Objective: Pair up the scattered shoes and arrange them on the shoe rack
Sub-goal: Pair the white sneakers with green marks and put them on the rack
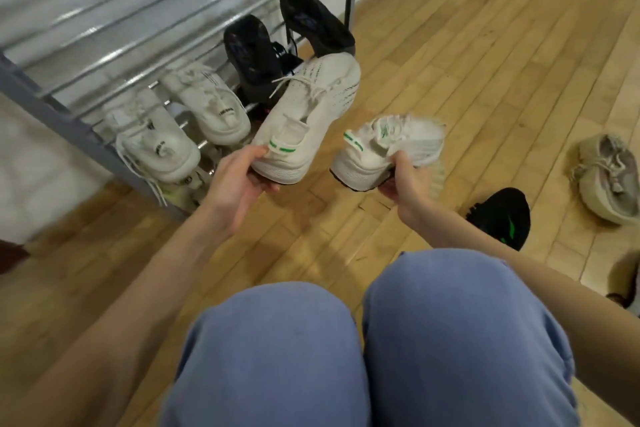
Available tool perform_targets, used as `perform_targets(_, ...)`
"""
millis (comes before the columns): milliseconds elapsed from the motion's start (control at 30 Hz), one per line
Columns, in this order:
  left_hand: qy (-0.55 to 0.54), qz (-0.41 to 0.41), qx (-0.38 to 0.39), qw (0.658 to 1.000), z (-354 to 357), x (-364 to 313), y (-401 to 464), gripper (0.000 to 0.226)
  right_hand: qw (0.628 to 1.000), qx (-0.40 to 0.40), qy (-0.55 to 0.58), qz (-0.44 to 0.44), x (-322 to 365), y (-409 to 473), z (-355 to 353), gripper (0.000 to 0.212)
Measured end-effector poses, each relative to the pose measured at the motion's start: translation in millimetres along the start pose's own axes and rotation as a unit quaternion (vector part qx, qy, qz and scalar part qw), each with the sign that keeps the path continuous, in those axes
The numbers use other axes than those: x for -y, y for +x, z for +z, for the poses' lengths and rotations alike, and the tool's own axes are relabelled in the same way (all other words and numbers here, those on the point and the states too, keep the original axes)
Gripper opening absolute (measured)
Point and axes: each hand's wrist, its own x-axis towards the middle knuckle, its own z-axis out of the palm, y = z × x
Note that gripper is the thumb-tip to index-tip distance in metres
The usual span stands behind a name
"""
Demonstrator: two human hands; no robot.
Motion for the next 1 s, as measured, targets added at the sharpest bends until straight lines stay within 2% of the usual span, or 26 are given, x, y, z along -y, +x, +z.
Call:
perform_targets(67,-0.010,0.025,0.006,1.000,1.2,-14.4,-1.1,0.021,0.996,-0.001,-0.023,-0.092,22.3,-4.4,10.0,0.018)
perform_targets(133,-0.021,0.048,-0.004,0.999,-1.7,-28.3,-2.8,0.021,0.983,-0.009,-0.065,-0.174,40.5,-10.4,18.0,0.030)
perform_targets(200,-0.031,0.068,-0.013,0.997,-7.0,-39.6,-4.7,0.019,0.967,-0.008,-0.085,-0.242,55.9,-17.9,26.0,0.033)
perform_targets(267,-0.048,0.087,-0.029,0.995,-14.1,-48.3,-6.2,0.018,0.953,0.010,-0.100,-0.288,68.6,-23.6,34.8,0.030)
perform_targets(333,-0.073,0.101,-0.055,0.991,-23.1,-55.4,-7.0,0.017,0.943,0.036,-0.113,-0.311,81.4,-28.5,46.5,0.034)
perform_targets(400,-0.080,0.127,-0.080,0.985,-34.1,-60.4,-8.4,0.019,0.936,0.070,-0.133,-0.319,93.7,-33.6,61.2,0.038)
perform_targets(567,-0.089,0.190,-0.159,0.965,-51.7,-69.5,-15.1,0.035,0.918,0.168,-0.153,-0.326,115.4,-49.2,110.3,0.023)
perform_targets(667,-0.122,0.194,-0.231,0.945,-54.9,-77.8,-12.4,0.044,0.911,0.207,-0.173,-0.311,121.1,-53.9,147.9,0.037)
perform_targets(733,-0.123,0.188,-0.281,0.933,-56.1,-83.4,-7.6,0.041,0.909,0.225,-0.182,-0.301,128.3,-56.0,174.7,0.045)
perform_targets(833,-0.128,0.171,-0.331,0.919,-57.7,-93.5,1.5,0.021,0.900,0.250,-0.203,-0.293,144.4,-56.4,212.0,0.030)
perform_targets(1000,-0.176,0.150,-0.342,0.911,-55.8,-106.0,11.6,0.015,0.911,0.284,-0.198,-0.224,165.0,-45.8,264.6,0.017)
